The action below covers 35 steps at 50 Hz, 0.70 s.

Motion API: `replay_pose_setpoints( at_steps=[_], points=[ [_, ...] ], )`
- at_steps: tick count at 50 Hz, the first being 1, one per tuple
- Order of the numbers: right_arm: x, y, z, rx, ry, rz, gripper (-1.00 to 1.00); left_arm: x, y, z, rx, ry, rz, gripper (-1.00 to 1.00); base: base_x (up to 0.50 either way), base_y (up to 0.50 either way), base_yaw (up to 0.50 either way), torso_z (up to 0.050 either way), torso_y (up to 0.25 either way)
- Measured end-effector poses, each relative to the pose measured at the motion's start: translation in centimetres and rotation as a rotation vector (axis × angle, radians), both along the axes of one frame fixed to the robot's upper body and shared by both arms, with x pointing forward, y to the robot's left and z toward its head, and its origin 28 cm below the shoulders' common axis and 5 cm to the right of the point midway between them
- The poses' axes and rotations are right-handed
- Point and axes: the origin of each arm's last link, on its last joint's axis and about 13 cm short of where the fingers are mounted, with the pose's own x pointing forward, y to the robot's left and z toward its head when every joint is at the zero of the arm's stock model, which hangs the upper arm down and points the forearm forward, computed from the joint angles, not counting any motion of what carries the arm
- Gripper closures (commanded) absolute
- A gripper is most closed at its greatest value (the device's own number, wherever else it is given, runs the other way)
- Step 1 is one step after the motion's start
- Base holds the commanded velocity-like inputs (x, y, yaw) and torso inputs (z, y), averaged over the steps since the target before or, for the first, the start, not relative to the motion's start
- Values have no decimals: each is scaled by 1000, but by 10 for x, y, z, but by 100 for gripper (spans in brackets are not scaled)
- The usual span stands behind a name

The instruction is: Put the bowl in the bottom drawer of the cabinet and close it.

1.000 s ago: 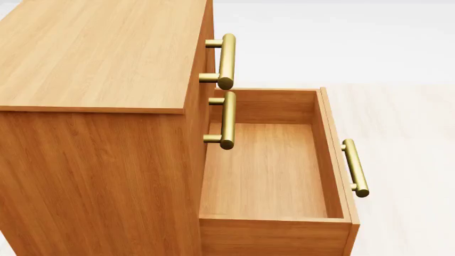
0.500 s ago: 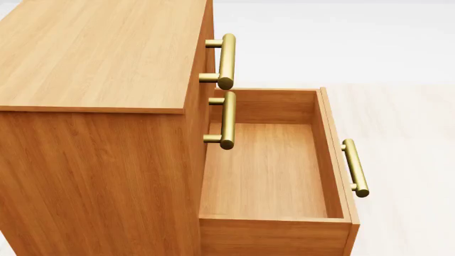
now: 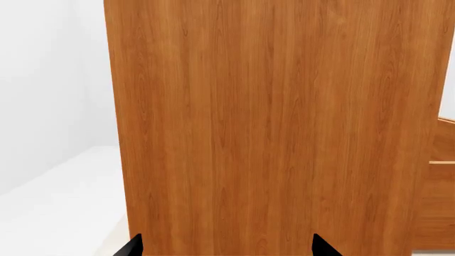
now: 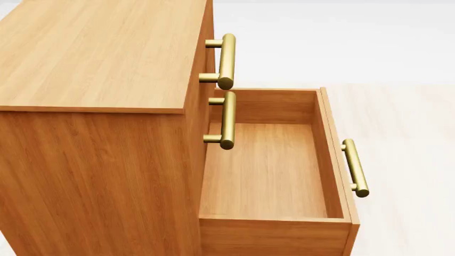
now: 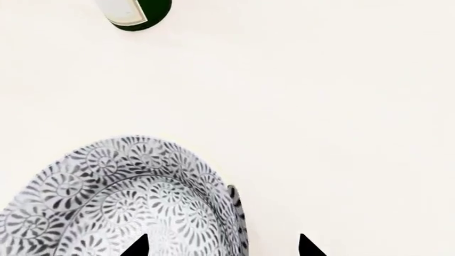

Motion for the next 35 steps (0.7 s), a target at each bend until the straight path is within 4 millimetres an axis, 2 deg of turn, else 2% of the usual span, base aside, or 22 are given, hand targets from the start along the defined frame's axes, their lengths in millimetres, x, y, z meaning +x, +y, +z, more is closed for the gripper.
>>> replay_pose_setpoints(
  at_steps=[9, 10, 21, 35],
  points=[
    [0, 0, -2, 18, -6, 3, -100, 0, 0, 1, 0, 0, 1, -100, 0, 0, 0, 0, 0],
    [0, 0, -2, 20, -8, 3, 100, 0, 0, 1, 0, 0, 1, -100, 0, 0, 0, 0, 0],
    [-1, 1, 2, -56, -72, 55, 100, -1, 0, 1, 0, 0, 1, -100, 0, 0, 0, 0, 0],
    [3, 9, 28, -201, -225, 155, 100, -1, 0, 2, -1, 0, 0, -100, 0, 0, 0, 0, 0]
  ],
)
